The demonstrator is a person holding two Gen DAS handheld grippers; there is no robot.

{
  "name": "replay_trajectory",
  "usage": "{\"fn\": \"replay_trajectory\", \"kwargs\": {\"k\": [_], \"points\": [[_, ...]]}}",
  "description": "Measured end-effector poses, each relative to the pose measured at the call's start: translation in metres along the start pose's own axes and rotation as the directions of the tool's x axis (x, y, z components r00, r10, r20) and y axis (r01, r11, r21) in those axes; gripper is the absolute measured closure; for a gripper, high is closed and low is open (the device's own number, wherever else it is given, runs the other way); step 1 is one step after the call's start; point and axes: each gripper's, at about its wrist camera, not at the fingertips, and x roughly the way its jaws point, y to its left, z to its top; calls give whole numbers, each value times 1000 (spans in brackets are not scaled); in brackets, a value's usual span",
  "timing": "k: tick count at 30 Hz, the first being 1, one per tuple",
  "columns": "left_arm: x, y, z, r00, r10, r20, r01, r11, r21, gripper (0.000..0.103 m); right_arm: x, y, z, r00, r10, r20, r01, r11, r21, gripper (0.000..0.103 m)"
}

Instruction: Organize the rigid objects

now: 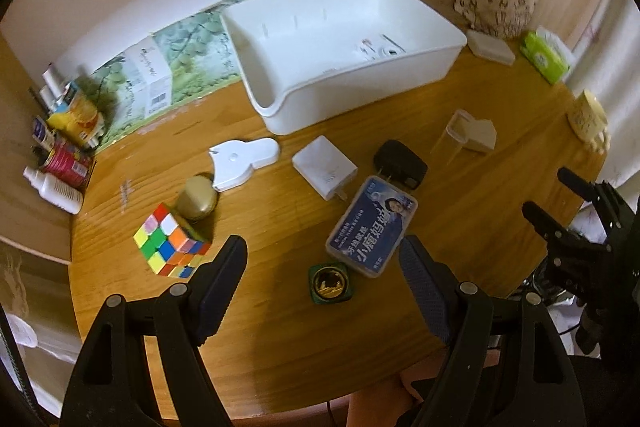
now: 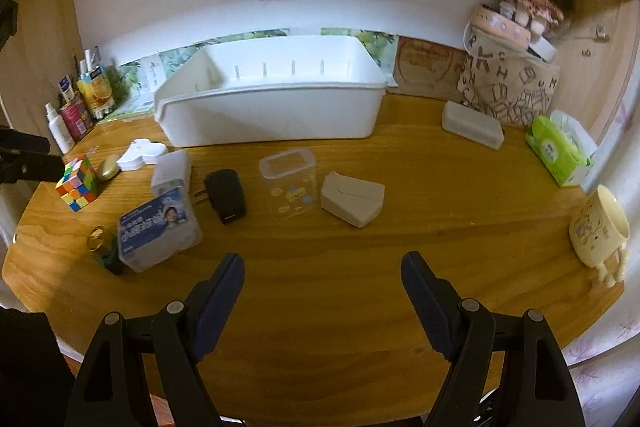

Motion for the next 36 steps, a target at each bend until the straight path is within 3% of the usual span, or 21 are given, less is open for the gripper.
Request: {"fn": "replay_trajectory", "kwargs": {"k": [14,28,36], "points": [[48,-42,23,983,15,-184,2,996,92,22,56,-37,19,999,17,-48,-15,999,41,22],[106,-49,27,922,32,-387,-19,999,38,22,97,-43,32,991,69,-119,-70,998,1,22],[124,-43,23,896,29,-443,-39,999,-13,21,110,-44,35,987,77,-142,-79,997,-10,22]]}}
